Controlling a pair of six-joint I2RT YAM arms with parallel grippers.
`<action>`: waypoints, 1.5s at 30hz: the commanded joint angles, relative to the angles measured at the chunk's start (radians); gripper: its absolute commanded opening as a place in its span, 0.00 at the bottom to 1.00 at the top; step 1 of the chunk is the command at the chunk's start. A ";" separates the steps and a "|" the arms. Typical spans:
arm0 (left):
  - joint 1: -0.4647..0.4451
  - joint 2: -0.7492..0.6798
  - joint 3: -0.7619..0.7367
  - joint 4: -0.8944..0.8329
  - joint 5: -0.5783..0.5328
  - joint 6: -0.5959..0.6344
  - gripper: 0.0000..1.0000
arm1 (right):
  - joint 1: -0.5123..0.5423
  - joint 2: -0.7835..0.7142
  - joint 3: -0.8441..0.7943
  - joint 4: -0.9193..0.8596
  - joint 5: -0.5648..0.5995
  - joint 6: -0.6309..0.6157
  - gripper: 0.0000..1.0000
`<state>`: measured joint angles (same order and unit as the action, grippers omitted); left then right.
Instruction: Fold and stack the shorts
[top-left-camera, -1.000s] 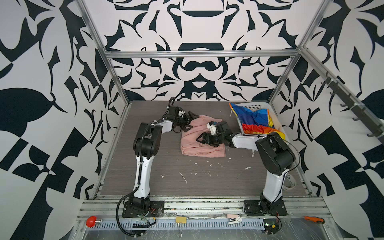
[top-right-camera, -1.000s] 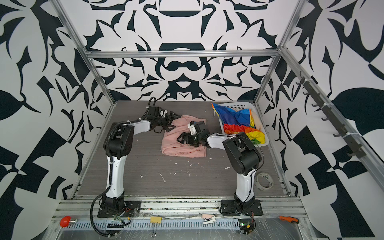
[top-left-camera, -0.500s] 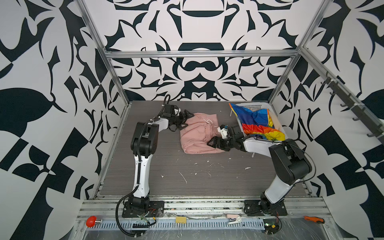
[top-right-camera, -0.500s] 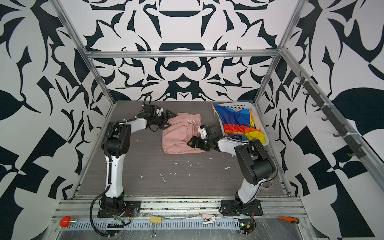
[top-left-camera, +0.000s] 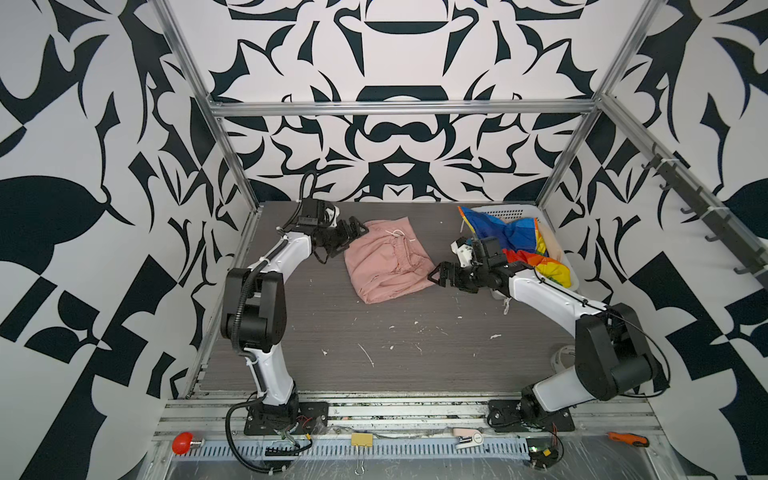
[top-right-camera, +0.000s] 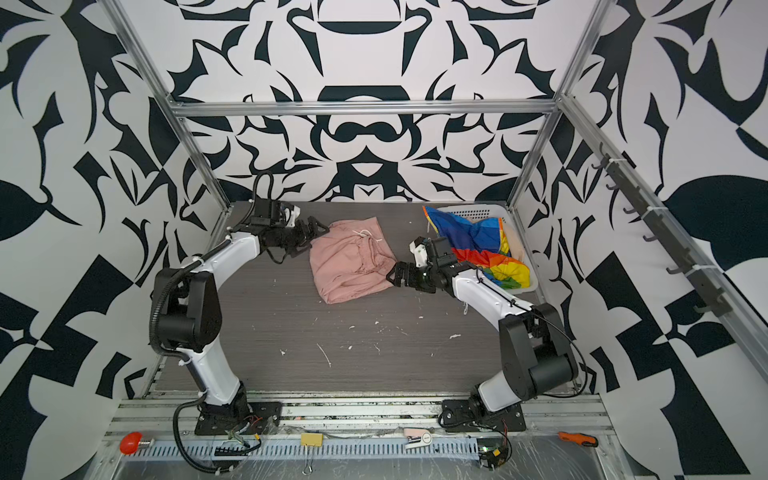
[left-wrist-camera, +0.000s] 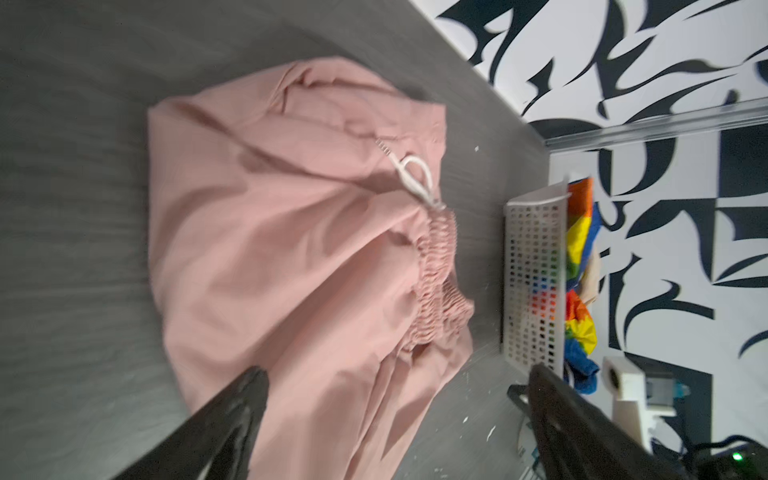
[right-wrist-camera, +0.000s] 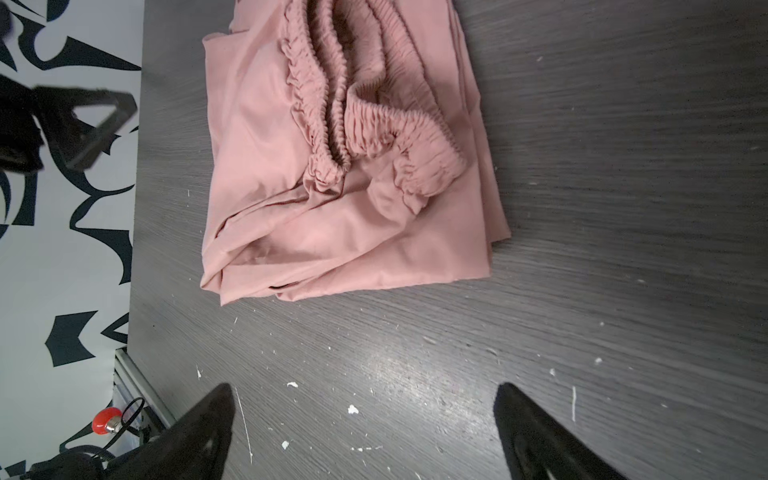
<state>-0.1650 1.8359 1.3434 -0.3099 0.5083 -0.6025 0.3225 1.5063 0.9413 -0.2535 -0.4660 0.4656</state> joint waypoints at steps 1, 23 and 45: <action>0.013 0.008 -0.071 -0.097 -0.013 0.055 0.99 | -0.003 -0.006 0.037 -0.047 0.006 -0.025 0.99; 0.013 0.283 0.246 -0.477 -0.243 0.330 0.00 | -0.007 -0.109 -0.012 -0.043 0.027 -0.025 1.00; 0.244 0.564 0.839 -0.491 -0.947 0.985 0.00 | -0.008 -0.058 0.005 -0.061 -0.020 -0.017 0.99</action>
<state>0.0666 2.3505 2.1010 -0.8124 -0.3538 0.2855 0.3202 1.4338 0.9077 -0.2897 -0.4747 0.4675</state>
